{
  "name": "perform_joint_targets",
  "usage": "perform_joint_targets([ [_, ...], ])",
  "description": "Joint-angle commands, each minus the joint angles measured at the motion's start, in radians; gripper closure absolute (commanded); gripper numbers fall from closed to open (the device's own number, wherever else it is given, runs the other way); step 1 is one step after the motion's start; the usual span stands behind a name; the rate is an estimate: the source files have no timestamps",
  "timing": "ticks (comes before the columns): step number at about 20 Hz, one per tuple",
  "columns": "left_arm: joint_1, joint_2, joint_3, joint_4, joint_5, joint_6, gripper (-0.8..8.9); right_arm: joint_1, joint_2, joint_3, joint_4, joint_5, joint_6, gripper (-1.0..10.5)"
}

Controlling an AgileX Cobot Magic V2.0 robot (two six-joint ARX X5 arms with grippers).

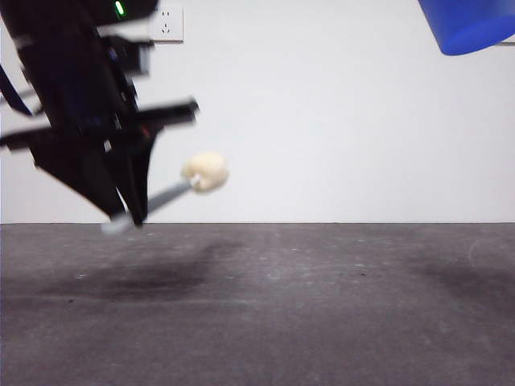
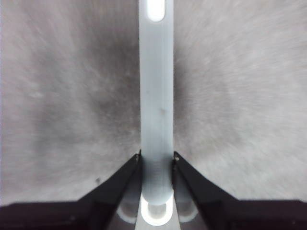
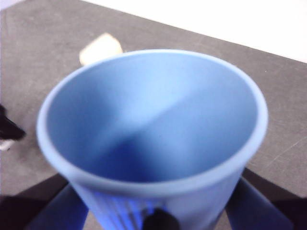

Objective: Pick up the cup brush,pick up the cup,insert the brush into the cup,clean the cup,put the cup brush back,put the cup back to the fixed position on the table

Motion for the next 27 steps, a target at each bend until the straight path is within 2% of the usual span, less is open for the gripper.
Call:
perform_joint_targets([
  [1, -0.002, 0.072, -0.004, 0.04, 0.019, -0.028, 8.22, 0.001, -0.013, 0.001, 0.006, -0.002, 0.023, 9.6],
  [8, -0.002, 0.212, -0.004, 0.148, 0.049, -0.08, 8.22, 0.001, -0.014, 0.001, -0.024, -0.027, 0.042, 9.6],
  [17, -0.003, 0.267, -0.004, 0.161, 0.076, -0.129, 7.99, 0.001, -0.014, 0.001, -0.026, -0.027, 0.05, 9.6],
  [20, -0.003, 0.267, -0.004, 0.156, 0.106, -0.129, 5.22, 0.001, -0.014, 0.001, -0.026, -0.027, 0.057, 9.6],
  [21, -0.002, 0.267, -0.004, 0.152, 0.116, -0.129, 4.92, 0.001, -0.012, 0.001, -0.026, -0.028, 0.063, 9.6],
  [27, -0.002, 0.224, -0.004, 0.112, 0.129, -0.092, 4.95, 0.001, 0.005, 0.001, -0.018, -0.028, 0.069, 9.6],
])
